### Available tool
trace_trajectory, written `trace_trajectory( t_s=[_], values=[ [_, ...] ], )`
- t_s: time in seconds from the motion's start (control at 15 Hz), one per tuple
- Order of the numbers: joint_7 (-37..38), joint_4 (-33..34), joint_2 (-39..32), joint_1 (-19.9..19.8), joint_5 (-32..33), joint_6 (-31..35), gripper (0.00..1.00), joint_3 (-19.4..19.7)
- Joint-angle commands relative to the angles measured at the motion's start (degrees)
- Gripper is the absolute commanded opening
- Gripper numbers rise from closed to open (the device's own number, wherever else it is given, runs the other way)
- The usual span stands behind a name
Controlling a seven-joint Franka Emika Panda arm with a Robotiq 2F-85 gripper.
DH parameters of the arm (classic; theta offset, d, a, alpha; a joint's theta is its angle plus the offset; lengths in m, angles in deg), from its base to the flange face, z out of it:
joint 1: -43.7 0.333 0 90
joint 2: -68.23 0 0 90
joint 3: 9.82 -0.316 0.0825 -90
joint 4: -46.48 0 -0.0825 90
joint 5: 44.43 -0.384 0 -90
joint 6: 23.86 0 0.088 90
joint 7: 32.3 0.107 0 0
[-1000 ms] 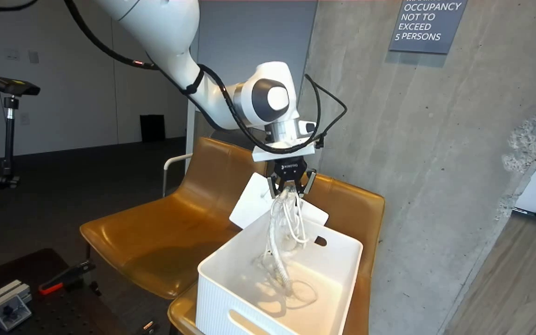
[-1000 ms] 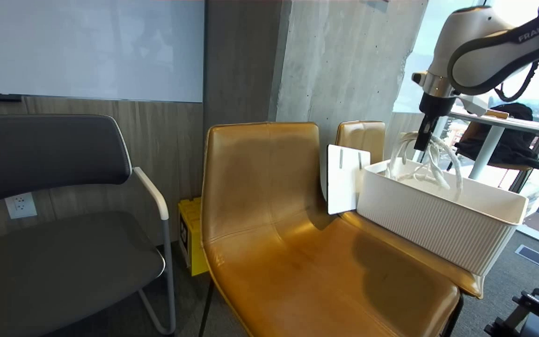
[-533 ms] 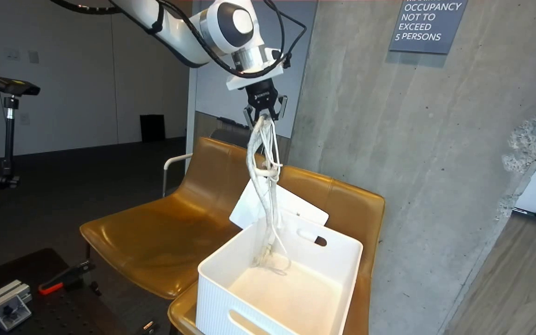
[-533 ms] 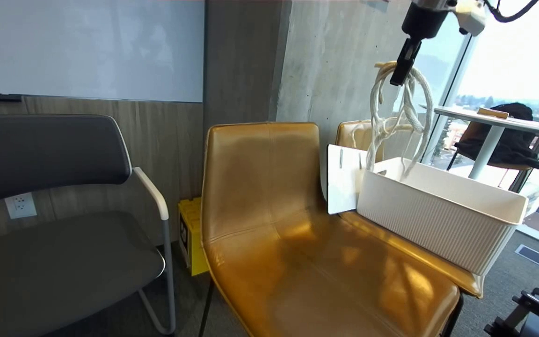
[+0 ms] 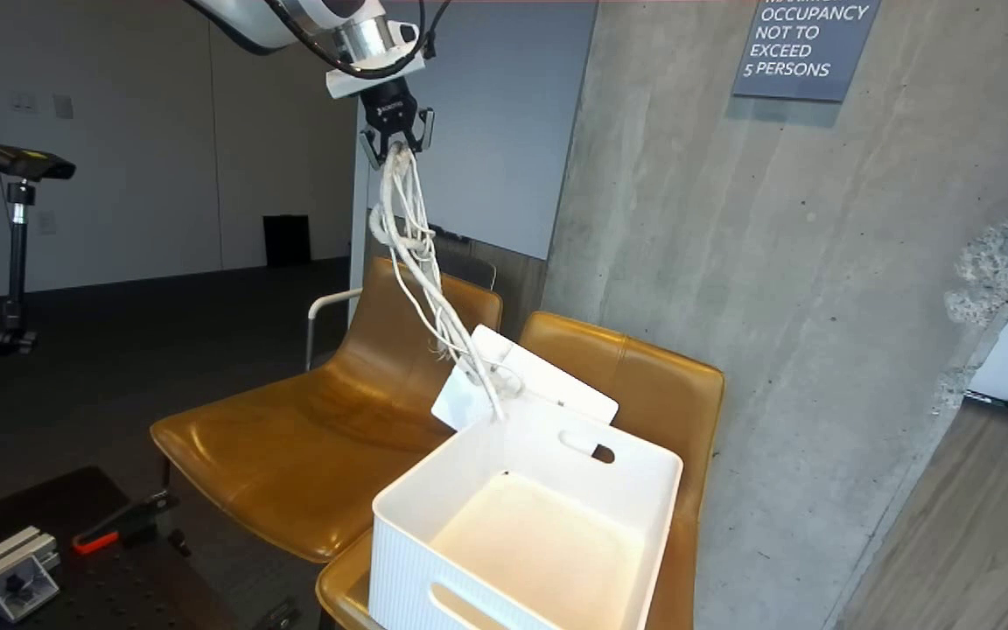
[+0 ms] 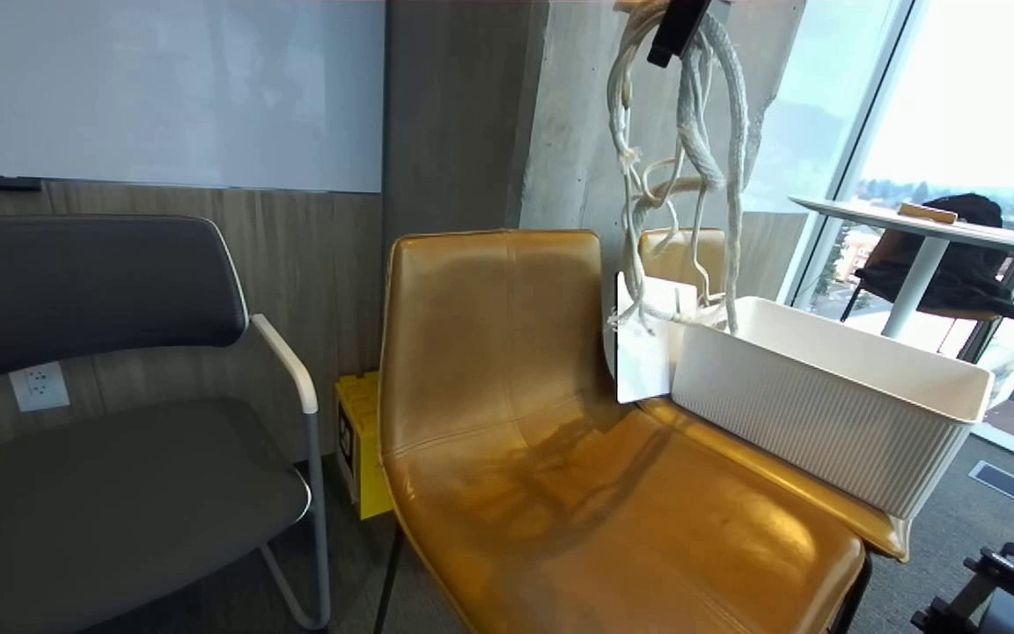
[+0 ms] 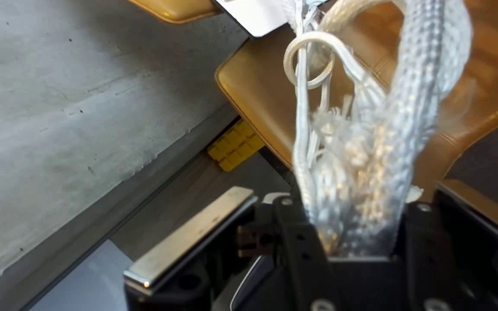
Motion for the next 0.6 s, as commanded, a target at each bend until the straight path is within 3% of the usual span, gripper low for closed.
trace_trajectory(
  t_s=[0.0,0.2,0.53],
  values=[
    [0.09,7.06,-3.58,3.55,1.54,-3.24,0.00,-2.51],
    [-0.47,10.36,-6.94,5.43,1.32,-4.45,0.00,-2.91],
    [-1.48,10.86,-10.59,2.97,-1.15,-4.18,0.00,-1.62]
  ],
)
